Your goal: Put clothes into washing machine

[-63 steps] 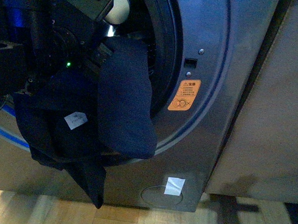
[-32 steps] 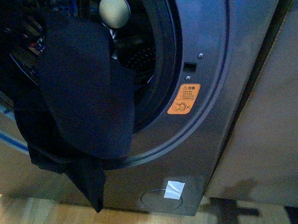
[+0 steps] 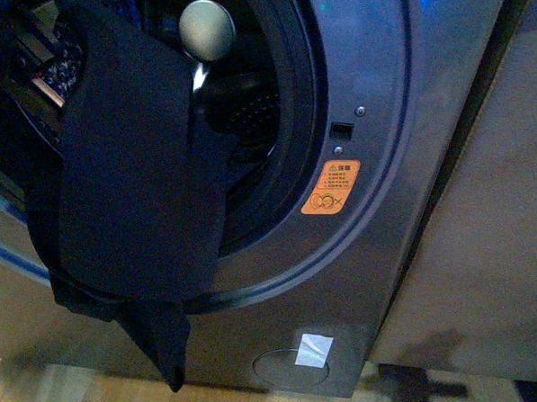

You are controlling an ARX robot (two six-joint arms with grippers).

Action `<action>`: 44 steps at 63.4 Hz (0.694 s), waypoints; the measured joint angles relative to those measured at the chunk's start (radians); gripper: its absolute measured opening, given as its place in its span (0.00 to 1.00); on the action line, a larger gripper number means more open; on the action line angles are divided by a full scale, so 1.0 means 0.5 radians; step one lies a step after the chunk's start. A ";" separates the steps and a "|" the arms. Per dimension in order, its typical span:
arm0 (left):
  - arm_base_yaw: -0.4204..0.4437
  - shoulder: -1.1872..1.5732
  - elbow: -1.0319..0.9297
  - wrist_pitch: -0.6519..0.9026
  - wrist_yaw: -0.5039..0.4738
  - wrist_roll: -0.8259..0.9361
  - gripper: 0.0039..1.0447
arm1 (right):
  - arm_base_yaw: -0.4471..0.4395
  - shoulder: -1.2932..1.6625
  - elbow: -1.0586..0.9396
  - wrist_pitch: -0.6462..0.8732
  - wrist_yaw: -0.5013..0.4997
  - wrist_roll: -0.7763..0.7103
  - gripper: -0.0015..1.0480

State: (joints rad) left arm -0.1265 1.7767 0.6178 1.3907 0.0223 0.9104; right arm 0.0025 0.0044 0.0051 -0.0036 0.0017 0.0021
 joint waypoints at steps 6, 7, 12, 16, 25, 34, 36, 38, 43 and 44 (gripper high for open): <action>0.000 0.000 0.001 0.000 0.021 0.013 0.03 | 0.000 0.000 0.000 0.000 0.000 0.000 0.02; 0.000 0.001 0.001 0.000 0.026 0.014 0.03 | 0.000 0.000 0.000 0.000 0.000 0.000 0.02; 0.000 0.005 0.000 0.002 0.026 0.021 0.03 | 0.000 0.000 0.000 0.000 0.000 0.000 0.02; -0.002 0.016 0.001 0.003 0.024 0.021 0.03 | 0.000 0.000 0.000 0.000 0.000 0.000 0.02; -0.126 0.205 0.126 -0.127 -0.074 -0.116 0.03 | 0.000 0.000 0.000 0.000 0.000 0.000 0.02; -0.285 0.374 0.268 -0.687 0.005 -0.657 0.03 | 0.000 0.000 0.000 0.000 -0.005 0.000 0.02; -0.304 0.382 0.307 -0.799 0.027 -0.826 0.03 | 0.000 0.000 0.000 0.000 -0.001 0.000 0.02; -0.316 0.388 0.378 -0.916 0.024 -0.993 0.03 | -0.001 0.000 0.000 0.000 -0.001 0.000 0.02; -0.303 0.413 0.558 -1.153 -0.047 -1.426 0.03 | -0.001 0.000 0.000 0.000 -0.002 0.000 0.02; -0.299 0.416 0.580 -1.188 -0.055 -1.468 0.03 | -0.001 0.000 0.000 0.000 -0.002 0.000 0.02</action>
State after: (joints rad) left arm -0.2760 1.9846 0.9077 0.7967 -0.0051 0.1764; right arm 0.0021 0.0044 0.0051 -0.0036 0.0010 0.0021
